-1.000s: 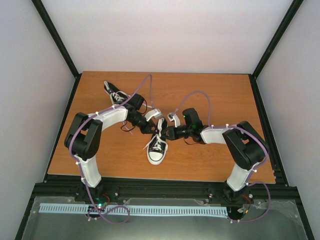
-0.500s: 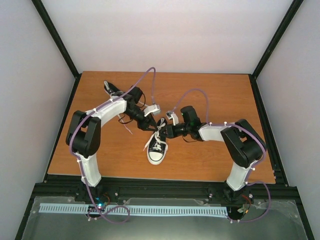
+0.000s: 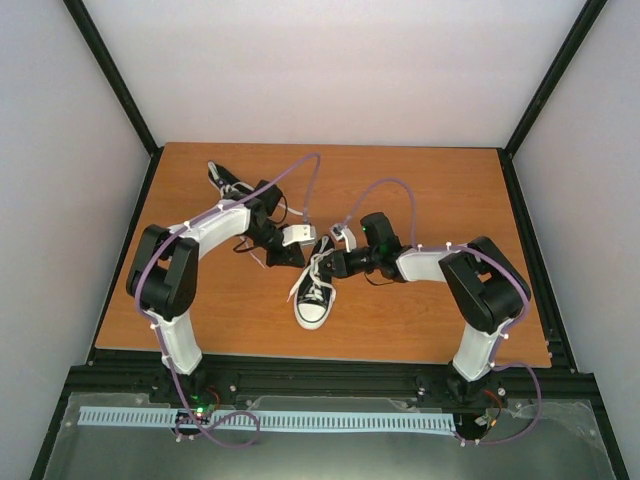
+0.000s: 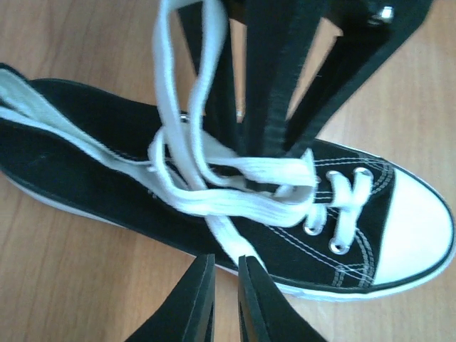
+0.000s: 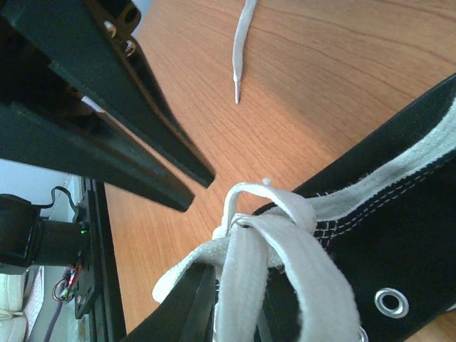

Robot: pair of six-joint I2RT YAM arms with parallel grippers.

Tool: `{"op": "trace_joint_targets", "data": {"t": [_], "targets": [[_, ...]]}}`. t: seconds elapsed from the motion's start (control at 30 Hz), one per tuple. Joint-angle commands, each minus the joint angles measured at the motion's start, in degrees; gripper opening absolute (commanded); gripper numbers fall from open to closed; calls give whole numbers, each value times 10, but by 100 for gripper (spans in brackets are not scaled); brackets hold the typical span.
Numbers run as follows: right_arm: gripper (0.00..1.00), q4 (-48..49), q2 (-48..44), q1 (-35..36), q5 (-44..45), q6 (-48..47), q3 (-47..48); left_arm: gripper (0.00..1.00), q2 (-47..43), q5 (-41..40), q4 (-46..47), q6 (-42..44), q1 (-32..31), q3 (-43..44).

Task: Tie the shoes

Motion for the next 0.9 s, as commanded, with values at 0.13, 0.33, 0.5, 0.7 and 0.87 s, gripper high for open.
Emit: {"op": "trace_joint_targets", "data": {"t": [0.13,0.33,0.5,0.7,0.87], "targets": [[15,54,18,-1,-29,16,5,11,6,-13,74,-40,-13,3],[15,68,13,-2,-27,23,-1,10,15,-11,74,-41,-27,2],[15,73,20,-2,-21,30,1,8,26,-3,66,-45,-33,4],[15,72,23,-2,-17,31,0,6,20,39,45,-35,-34,9],[10,69,23,-2,-20,28,3,6,24,63,32,-36,-33,21]]}}
